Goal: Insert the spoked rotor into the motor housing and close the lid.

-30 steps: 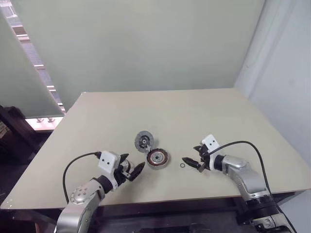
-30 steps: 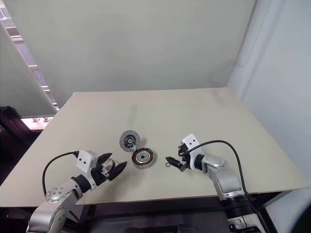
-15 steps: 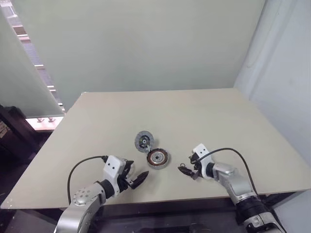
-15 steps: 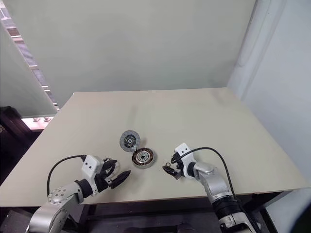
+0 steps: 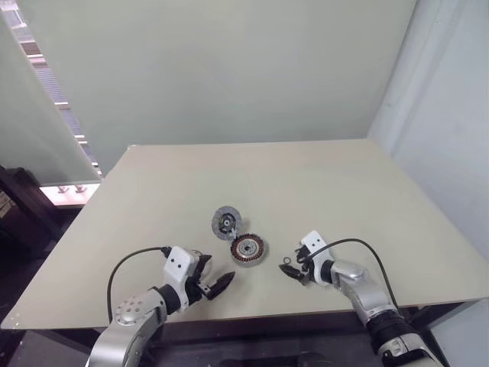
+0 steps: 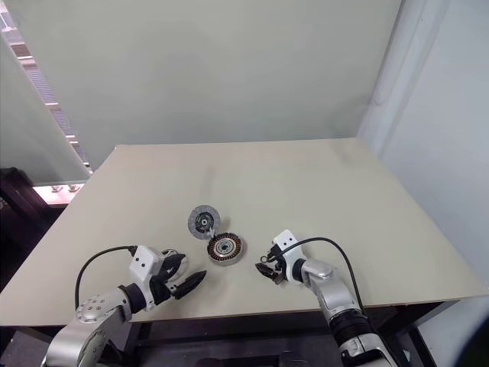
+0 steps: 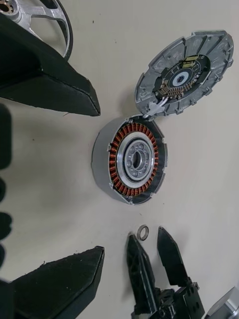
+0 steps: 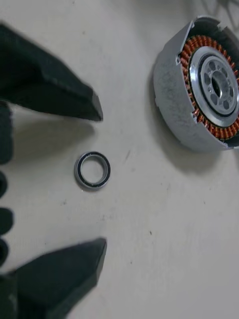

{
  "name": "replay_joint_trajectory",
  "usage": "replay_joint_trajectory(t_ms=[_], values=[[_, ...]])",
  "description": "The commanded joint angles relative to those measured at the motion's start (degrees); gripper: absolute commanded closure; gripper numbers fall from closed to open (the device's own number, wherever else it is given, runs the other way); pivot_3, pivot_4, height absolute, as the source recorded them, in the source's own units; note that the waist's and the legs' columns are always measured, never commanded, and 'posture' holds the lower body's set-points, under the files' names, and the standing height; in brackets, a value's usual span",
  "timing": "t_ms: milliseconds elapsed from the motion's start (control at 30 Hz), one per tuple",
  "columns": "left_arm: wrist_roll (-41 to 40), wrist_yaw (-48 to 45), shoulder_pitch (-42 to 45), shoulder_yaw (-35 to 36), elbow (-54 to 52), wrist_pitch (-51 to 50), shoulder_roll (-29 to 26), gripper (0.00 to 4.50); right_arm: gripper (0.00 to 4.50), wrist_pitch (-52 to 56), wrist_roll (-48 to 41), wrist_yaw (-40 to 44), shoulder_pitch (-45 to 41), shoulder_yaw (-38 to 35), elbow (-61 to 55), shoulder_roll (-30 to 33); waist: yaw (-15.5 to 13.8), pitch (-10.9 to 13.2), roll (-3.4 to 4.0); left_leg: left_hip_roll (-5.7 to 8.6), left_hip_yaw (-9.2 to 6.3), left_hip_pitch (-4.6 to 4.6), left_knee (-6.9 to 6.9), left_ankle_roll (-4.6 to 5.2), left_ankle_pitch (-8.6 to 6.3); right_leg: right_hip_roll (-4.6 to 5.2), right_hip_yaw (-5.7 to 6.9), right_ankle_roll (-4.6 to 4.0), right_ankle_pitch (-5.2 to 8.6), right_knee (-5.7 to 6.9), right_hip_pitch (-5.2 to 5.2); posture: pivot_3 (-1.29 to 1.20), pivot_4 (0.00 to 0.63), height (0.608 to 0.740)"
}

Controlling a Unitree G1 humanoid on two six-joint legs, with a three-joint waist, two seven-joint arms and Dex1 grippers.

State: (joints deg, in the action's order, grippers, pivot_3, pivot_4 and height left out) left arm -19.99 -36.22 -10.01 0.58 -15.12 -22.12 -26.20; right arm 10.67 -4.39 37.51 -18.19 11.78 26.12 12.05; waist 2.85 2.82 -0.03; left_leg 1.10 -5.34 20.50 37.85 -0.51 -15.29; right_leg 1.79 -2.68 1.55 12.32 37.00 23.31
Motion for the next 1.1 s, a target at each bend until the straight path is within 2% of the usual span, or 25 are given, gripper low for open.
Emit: replay_joint_trajectory(t_ms=[33, 233, 467, 667, 900, 1100], values=[[0.26, -0.20, 0.51, -0.11, -1.57, 0.34, -0.38, 0.00, 1.64, -0.94, 0.42, 0.03, -0.88, -0.02, -0.62, -0.41, 0.00, 0.00, 0.00, 0.00, 0.00, 0.00, 0.00, 0.00, 0.00, 0.00, 0.00, 0.01, 0.00, 0.00, 0.00, 0.00, 0.000, 0.740], [0.41, -0.08, 0.49, -0.23, -1.42, 0.37, -0.24, 0.00, 3.69, -0.65, 0.83, -0.02, -0.39, 0.06, -1.15, -0.10, 0.00, 0.00, 0.00, 0.00, -0.01, 0.00, -0.02, 0.00, 0.00, 0.00, 0.00, 0.02, -0.01, 0.00, 0.01, 0.00, 0.000, 0.740], [0.52, -0.01, 0.58, -0.12, -0.97, 0.41, -0.26, 0.00, 3.69, 1.04, -1.07, -0.60, -0.19, -2.20, -4.97, 0.01, -0.01, 0.00, 0.01, 0.00, -0.01, 0.00, -0.01, 0.00, 0.00, 0.00, 0.00, 0.02, -0.01, 0.00, 0.00, 0.00, 0.000, 0.740], [0.20, 0.60, 0.68, 1.15, -0.30, 0.88, 0.06, 0.00, 3.69, 8.49, -4.34, -1.36, -2.74, -3.81, -13.32, -1.29, 0.02, 0.01, 0.01, 0.00, -0.02, 0.01, 0.00, 0.00, 0.00, 0.00, 0.00, 0.03, -0.02, 0.01, 0.01, 0.00, 0.000, 0.740], [0.34, 1.25, 0.88, 2.33, 1.00, 2.28, 0.15, 0.00, 3.69, 14.04, -2.75, -1.43, -7.58, 0.48, -15.97, -3.57, 0.00, 0.01, 0.03, -0.04, -0.03, 0.00, -0.02, 0.00, 0.00, -0.03, 0.03, 0.07, -0.04, 0.02, 0.03, 0.00, 0.000, 0.740], [0.86, 0.67, -0.57, 3.72, 2.18, 4.47, -1.17, 0.00, 3.69, 15.56, -1.20, -2.73, -12.20, 3.71, -11.05, -8.02, 0.01, 0.01, 0.03, -0.03, -0.05, 0.02, -0.08, -0.01, 0.00, -0.02, 0.03, 0.08, -0.05, 0.03, 0.10, 0.00, 0.000, 0.740]])
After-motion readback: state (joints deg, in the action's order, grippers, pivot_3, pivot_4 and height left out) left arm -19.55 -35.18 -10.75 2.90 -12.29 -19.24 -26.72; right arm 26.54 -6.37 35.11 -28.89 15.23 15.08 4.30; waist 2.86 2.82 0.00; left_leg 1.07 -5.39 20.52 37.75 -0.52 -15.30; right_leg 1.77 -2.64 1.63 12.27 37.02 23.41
